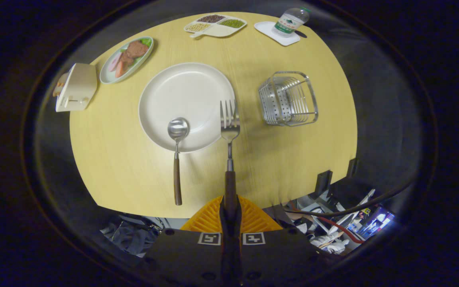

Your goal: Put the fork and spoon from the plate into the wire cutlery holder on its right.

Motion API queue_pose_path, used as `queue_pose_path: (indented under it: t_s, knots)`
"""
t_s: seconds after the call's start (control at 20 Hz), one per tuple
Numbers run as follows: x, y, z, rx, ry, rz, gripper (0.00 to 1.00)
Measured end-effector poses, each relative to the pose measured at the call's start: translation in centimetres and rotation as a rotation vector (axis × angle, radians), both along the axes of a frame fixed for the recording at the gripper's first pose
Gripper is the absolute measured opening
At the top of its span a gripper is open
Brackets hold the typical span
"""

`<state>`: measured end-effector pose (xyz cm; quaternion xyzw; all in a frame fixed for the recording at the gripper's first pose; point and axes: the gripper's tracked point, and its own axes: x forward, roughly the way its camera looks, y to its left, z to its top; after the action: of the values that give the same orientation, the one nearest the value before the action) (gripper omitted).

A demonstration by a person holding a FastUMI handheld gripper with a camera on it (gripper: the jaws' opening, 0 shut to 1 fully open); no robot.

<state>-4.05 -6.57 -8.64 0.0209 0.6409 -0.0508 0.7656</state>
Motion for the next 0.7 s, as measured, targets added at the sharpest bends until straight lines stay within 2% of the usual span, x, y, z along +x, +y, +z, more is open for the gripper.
queue_pose_path:
  t_s: [0.25,0.45,0.7]
  knots:
    - [1.0,-3.8,2.9,0.014,-0.002,-0.099,0.06]
    - [1.6,-7.0,2.2,0.02,0.072,-0.138,0.06]
    - [3.3,-8.1,0.6,0.107,0.176,-0.183,0.06]
